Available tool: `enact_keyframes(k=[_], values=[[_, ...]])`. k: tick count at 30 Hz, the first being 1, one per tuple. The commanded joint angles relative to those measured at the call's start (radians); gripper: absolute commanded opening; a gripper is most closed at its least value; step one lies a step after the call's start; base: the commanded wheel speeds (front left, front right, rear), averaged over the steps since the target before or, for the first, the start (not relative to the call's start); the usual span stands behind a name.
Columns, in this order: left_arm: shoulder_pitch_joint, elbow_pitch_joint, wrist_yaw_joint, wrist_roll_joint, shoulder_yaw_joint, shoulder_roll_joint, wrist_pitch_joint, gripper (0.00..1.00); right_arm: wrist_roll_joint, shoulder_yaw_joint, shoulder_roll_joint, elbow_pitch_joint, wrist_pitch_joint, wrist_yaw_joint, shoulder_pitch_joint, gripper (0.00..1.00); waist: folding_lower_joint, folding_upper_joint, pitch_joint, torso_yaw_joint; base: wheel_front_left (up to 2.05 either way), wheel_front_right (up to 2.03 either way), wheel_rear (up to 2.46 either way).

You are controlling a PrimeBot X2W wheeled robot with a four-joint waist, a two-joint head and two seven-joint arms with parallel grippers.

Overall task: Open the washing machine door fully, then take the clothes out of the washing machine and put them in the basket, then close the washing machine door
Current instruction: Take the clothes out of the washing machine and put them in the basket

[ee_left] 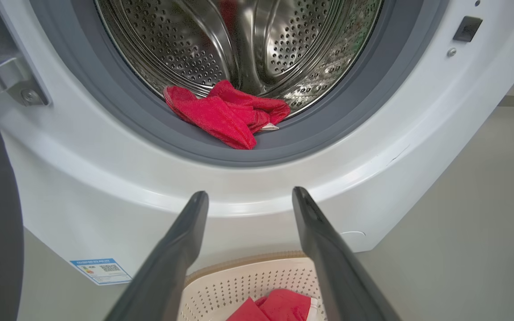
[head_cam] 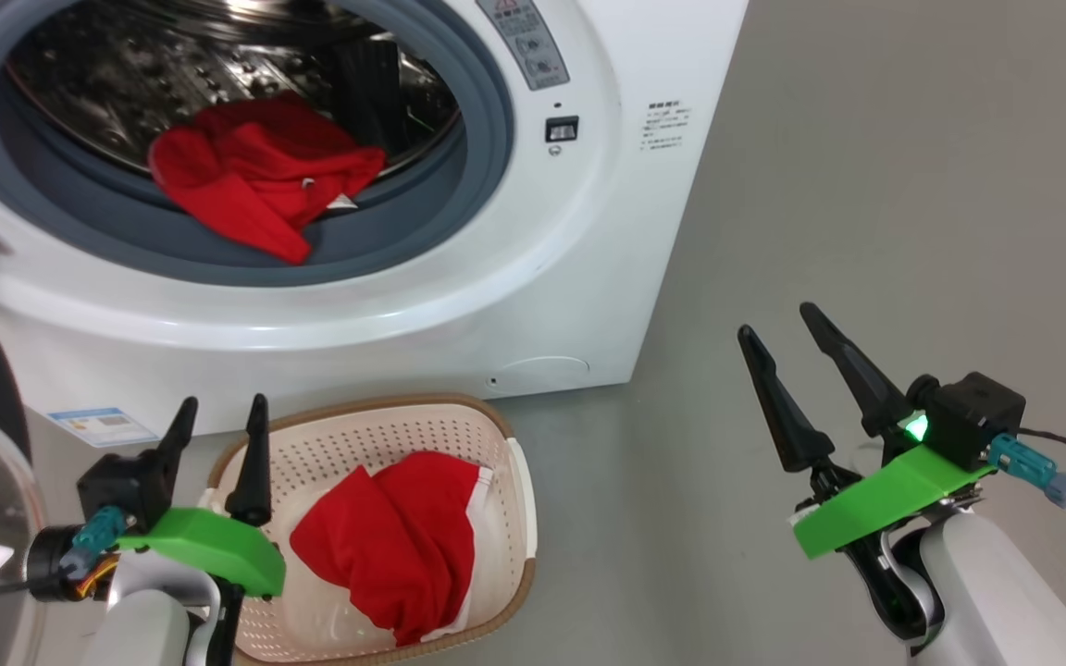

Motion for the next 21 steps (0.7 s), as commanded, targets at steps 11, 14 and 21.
enact_keyframes(k=[11, 14, 21], values=[[0.109, -0.247, 0.07, -0.008, 0.076, 0.05, -0.009, 1.0, 0.012, 0.006, -0.017, -0.022, -0.005, 0.002, 0.039, 1.0, 0.0, 0.0, -0.056, 0.03, 0.0, 0.0, 0.0], [0.142, -0.303, 0.082, -0.014, 0.08, 0.054, 0.003, 1.0, 0.007, 0.001, -0.016, -0.026, -0.005, 0.002, 0.044, 1.0, 0.0, 0.0, -0.065, 0.031, 0.0, 0.0, 0.0], [0.19, -0.402, 0.115, -0.015, 0.088, 0.066, 0.028, 1.0, 0.003, -0.01, -0.017, -0.032, -0.005, 0.002, 0.054, 1.0, 0.0, 0.0, -0.078, 0.033, 0.0, 0.0, 0.0]])
